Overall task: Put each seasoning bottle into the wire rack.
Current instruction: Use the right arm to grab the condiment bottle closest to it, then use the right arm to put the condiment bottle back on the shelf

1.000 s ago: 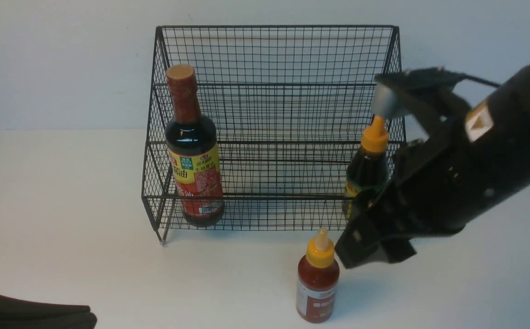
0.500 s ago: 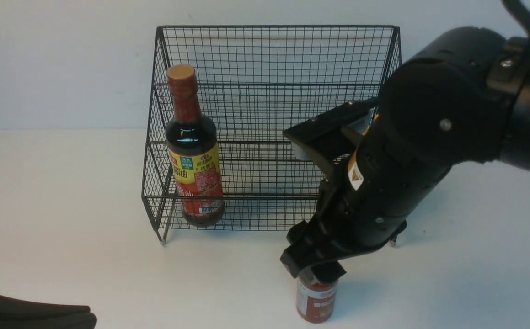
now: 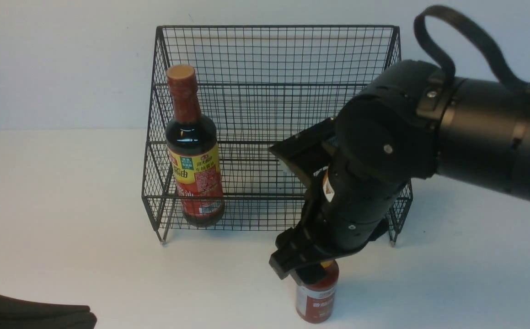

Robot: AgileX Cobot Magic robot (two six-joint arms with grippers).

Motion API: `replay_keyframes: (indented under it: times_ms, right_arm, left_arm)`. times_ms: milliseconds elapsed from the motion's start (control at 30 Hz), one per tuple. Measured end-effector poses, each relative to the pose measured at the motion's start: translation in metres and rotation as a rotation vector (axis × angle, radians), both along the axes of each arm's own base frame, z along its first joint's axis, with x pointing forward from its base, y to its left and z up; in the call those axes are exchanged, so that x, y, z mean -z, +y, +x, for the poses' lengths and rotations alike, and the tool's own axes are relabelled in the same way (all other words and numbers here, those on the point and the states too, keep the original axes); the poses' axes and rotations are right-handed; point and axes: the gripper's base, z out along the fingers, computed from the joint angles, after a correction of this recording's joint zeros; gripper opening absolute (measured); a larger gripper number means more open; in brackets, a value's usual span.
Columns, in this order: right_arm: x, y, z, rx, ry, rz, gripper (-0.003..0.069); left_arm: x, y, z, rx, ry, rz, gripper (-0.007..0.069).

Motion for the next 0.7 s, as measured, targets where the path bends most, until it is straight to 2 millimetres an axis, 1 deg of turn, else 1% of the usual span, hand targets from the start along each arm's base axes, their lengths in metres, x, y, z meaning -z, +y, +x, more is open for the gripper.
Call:
replay_keyframes:
  times_ms: [67, 100, 133, 167, 200, 233, 267, 300, 400, 433, 567, 700]
  right_arm:
    - [0.004, 0.001, 0.001, 0.002, 0.008, -0.008, 0.0501]
    - [0.005, 0.002, 0.001, 0.002, 0.01, -0.01, 0.0486]
    - [0.006, 0.002, 0.002, 0.001, 0.013, -0.017, 0.0451]
    - [0.006, 0.002, 0.002, 0.001, 0.013, -0.017, 0.0445]
    - [0.007, 0.001, 0.002, 0.001, 0.016, -0.023, 0.0381]
    - [0.007, 0.001, 0.002, 0.001, 0.015, -0.026, 0.0337]
    - [0.007, 0.001, 0.002, 0.001, 0.016, -0.027, 0.0327]
    - [0.007, 0.0, 0.001, 0.001, 0.018, -0.03, 0.0257]
    - [0.001, -0.002, -0.001, -0.001, 0.02, -0.033, 0.0262]
    - [-0.002, -0.003, -0.002, -0.003, 0.019, -0.031, 0.0262]
    - [-0.033, -0.007, -0.006, -0.006, -0.035, 0.02, 0.0262]
    - [-0.073, -0.009, -0.005, -0.01, -0.136, 0.1, 0.0262]
  left_arm:
    - [0.0, 0.0, 0.0, 0.0, 0.0, 0.0, -0.0005]
    - [0.0, 0.0, 0.0, 0.0, 0.0, 0.0, -0.0005]
    - [0.0, 0.0, 0.0, 0.0, 0.001, 0.0, -0.0005]
    - [0.0, 0.0, 0.0, 0.0, 0.001, 0.0, -0.0005]
    - [0.0, 0.0, 0.0, 0.0, 0.001, 0.0, -0.0005]
    - [0.0, 0.0, 0.0, 0.0, 0.001, 0.0, -0.0005]
    - [0.0, 0.0, 0.0, 0.0, 0.001, 0.0, -0.0005]
    - [0.0, 0.0, 0.0, 0.0, 0.001, 0.0, -0.0005]
    - [0.0, 0.0, 0.0, 0.0, 0.001, 0.0, -0.0005]
    - [0.0, 0.0, 0.0, 0.0, 0.001, 0.0, -0.0005]
    - [0.0, 0.0, 0.0, 0.0, 0.001, 0.0, -0.0005]
    - [0.0, 0.0, 0.0, 0.0, 0.001, 0.0, -0.0005]
